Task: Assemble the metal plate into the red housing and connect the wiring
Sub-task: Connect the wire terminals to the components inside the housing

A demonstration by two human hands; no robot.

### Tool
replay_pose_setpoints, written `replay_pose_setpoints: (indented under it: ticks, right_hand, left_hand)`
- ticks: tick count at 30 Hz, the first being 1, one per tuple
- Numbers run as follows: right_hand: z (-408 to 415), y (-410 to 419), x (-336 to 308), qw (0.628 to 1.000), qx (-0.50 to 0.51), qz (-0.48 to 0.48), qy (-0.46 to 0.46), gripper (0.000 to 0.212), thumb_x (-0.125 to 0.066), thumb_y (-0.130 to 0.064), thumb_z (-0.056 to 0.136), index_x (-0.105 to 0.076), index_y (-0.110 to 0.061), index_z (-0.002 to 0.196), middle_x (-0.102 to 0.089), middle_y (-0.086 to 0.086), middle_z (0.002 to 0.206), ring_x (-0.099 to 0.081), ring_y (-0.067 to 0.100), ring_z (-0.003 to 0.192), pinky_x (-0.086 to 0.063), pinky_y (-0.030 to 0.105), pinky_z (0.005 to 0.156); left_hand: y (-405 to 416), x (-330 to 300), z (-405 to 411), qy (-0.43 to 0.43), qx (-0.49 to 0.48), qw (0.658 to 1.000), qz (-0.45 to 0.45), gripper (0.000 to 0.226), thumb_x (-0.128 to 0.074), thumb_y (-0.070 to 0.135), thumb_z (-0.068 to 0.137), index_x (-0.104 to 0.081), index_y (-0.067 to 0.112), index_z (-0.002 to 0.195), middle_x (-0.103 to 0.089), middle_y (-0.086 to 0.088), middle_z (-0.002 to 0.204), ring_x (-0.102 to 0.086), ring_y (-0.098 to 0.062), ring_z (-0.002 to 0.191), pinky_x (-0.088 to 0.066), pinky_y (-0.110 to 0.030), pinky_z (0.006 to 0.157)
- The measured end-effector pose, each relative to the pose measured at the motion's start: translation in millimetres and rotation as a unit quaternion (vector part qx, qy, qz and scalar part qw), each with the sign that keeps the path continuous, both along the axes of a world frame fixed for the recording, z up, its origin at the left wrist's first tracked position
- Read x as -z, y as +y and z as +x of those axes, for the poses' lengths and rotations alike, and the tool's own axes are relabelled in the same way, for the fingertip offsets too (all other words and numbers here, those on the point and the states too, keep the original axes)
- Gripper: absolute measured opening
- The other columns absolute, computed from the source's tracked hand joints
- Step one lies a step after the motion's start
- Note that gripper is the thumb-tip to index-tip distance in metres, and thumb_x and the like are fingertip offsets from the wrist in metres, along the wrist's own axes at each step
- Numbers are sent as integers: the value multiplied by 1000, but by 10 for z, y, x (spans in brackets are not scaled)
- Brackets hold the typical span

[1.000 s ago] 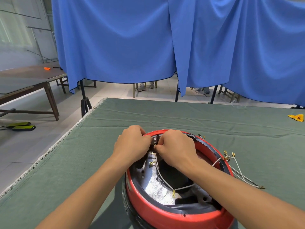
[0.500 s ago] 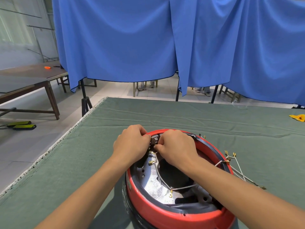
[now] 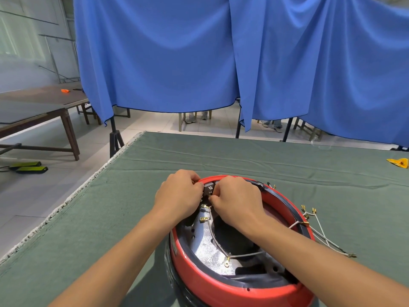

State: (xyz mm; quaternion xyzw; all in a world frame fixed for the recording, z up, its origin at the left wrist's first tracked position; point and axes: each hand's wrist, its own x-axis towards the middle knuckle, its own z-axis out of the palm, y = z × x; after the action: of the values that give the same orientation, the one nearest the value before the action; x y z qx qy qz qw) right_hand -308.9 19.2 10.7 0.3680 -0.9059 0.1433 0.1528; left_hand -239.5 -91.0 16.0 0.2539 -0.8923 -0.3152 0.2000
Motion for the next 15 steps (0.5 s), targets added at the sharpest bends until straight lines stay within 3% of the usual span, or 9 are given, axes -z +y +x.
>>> replay_pose_setpoints:
  ticks: [15]
  right_hand:
    - [-39,-19,1,1000,-19,3,6,20,-54,-31,86,-69,-18,89,-69,4,93,-62,27,92,-35,29,64]
  left_hand:
    - [-15,-11,-4,7,12,1000,-25,21,-53,21,87,-73,16,86,-69,-7,79,-61,-30,83,-51,-37,75]
